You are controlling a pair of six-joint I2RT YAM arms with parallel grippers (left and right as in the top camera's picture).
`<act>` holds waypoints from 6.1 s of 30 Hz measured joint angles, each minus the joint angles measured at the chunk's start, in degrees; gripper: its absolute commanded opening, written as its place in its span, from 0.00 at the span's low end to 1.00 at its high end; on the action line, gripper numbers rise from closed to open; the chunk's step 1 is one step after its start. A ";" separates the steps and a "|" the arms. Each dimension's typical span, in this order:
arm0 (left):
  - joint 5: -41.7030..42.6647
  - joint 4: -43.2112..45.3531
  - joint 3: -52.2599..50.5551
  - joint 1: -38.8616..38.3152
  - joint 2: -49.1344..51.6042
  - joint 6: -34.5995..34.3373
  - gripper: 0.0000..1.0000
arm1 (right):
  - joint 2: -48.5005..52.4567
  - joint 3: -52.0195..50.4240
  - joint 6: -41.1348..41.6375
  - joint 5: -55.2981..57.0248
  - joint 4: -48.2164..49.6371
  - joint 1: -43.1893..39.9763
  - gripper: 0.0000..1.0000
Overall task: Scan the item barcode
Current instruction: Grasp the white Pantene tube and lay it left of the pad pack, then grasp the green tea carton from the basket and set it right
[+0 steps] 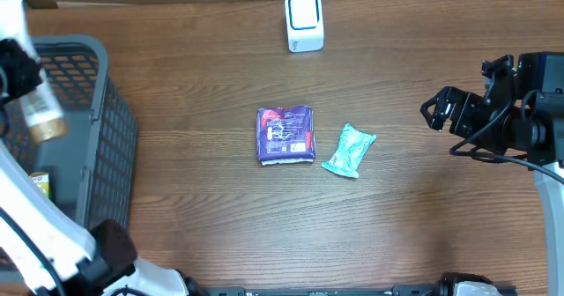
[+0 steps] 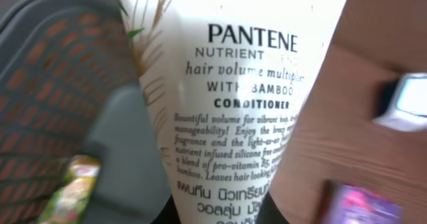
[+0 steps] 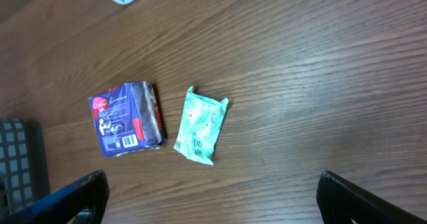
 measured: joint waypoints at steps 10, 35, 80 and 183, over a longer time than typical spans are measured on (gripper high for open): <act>2.47 -3.65 -3.87 -31.45 -4.79 -9.22 0.04 | 0.00 0.00 0.00 -0.02 0.50 0.00 1.00; -18.75 57.13 -83.45 -46.69 -1.31 -33.53 0.52 | 0.04 -0.02 -0.02 0.02 0.39 0.00 1.00; -24.72 27.36 -61.00 11.80 -10.40 -13.75 1.00 | 2.16 -0.07 -0.02 1.14 -0.59 0.00 1.00; 23.39 59.34 -43.52 -68.76 22.43 -33.46 1.00 | 4.13 -0.07 -0.04 1.36 -0.85 0.00 1.00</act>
